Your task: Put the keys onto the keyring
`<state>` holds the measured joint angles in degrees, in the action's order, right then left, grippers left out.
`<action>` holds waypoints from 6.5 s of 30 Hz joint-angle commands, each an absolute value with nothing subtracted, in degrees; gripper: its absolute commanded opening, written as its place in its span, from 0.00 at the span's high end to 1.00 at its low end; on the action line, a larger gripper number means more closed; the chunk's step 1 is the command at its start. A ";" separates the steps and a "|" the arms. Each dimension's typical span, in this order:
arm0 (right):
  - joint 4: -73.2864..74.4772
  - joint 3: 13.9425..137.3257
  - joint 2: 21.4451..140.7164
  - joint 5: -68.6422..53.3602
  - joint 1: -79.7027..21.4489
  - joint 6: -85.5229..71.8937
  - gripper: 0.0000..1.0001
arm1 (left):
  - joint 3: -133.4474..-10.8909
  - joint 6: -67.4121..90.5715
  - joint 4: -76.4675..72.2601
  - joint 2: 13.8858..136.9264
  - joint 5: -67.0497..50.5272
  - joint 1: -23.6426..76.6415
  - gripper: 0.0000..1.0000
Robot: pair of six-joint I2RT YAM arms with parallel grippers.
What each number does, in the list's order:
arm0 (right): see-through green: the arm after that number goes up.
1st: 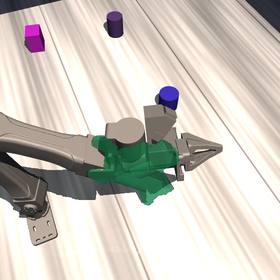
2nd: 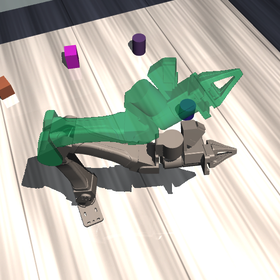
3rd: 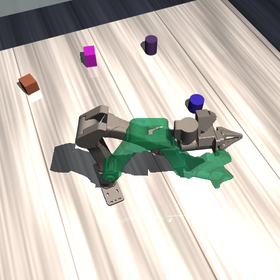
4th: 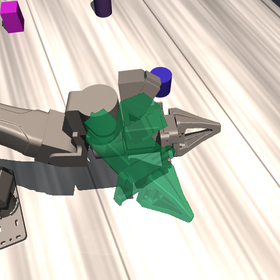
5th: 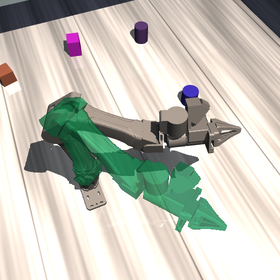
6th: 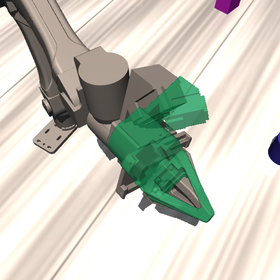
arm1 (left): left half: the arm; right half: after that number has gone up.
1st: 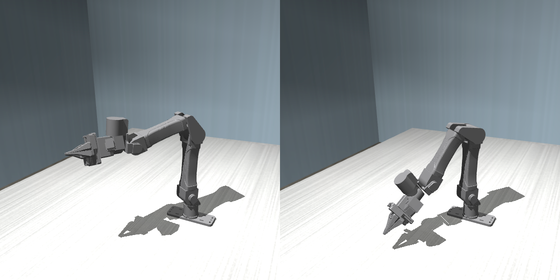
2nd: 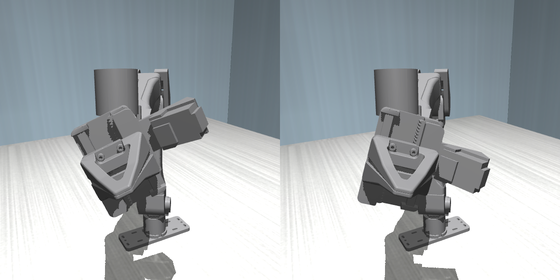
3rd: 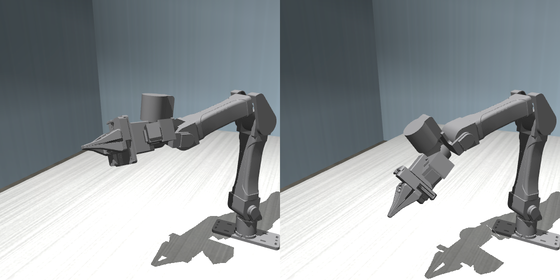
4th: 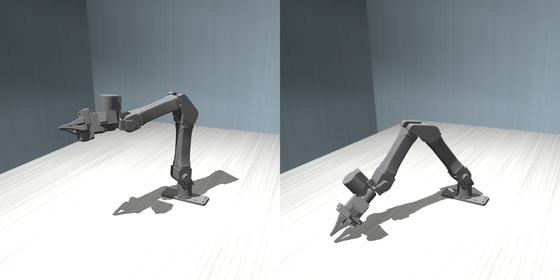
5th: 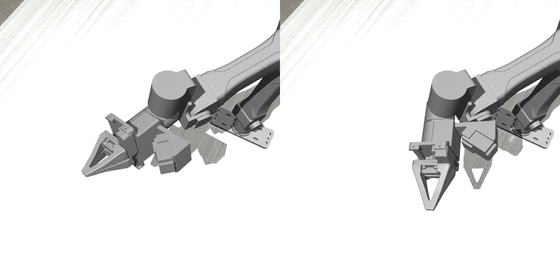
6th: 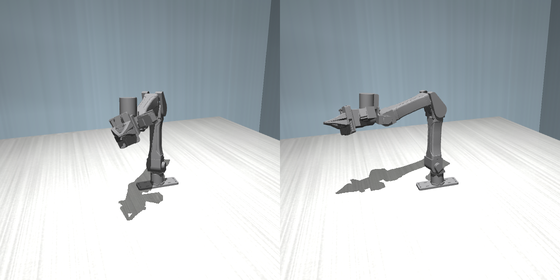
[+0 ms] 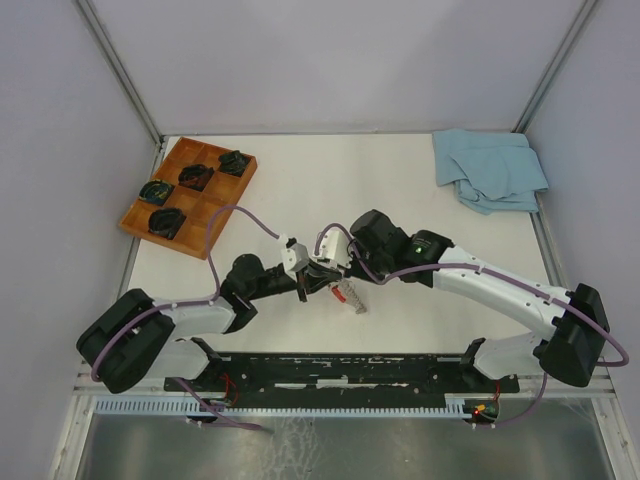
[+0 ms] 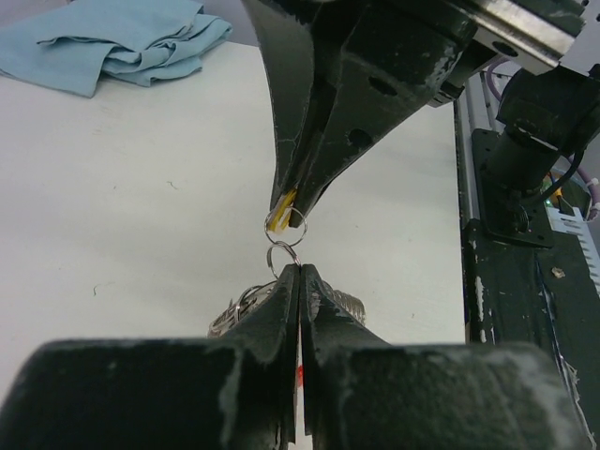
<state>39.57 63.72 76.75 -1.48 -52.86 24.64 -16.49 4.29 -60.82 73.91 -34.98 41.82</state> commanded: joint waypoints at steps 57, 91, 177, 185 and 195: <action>39.69 68.40 80.15 -2.52 -58.50 16.50 0.99 | -17.64 -0.17 -64.02 72.35 -20.83 45.89 0.75; 56.30 75.20 79.85 -2.09 -54.05 15.67 1.00 | -9.84 -0.45 -75.47 73.22 -19.08 46.32 0.97; 47.48 74.89 89.98 0.66 -55.90 8.17 0.99 | -12.32 4.08 -99.07 98.08 -24.65 46.37 0.59; 47.42 74.48 88.62 1.10 -55.94 7.94 0.99 | -11.85 2.17 -99.11 98.14 -24.17 46.33 0.62; 46.86 74.51 87.79 -0.50 -55.95 7.35 0.99 | -13.42 2.23 -99.06 98.41 -25.62 46.35 0.72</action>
<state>48.93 72.20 90.72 0.62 -55.51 7.73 -11.66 5.39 -87.96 97.78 -24.14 46.37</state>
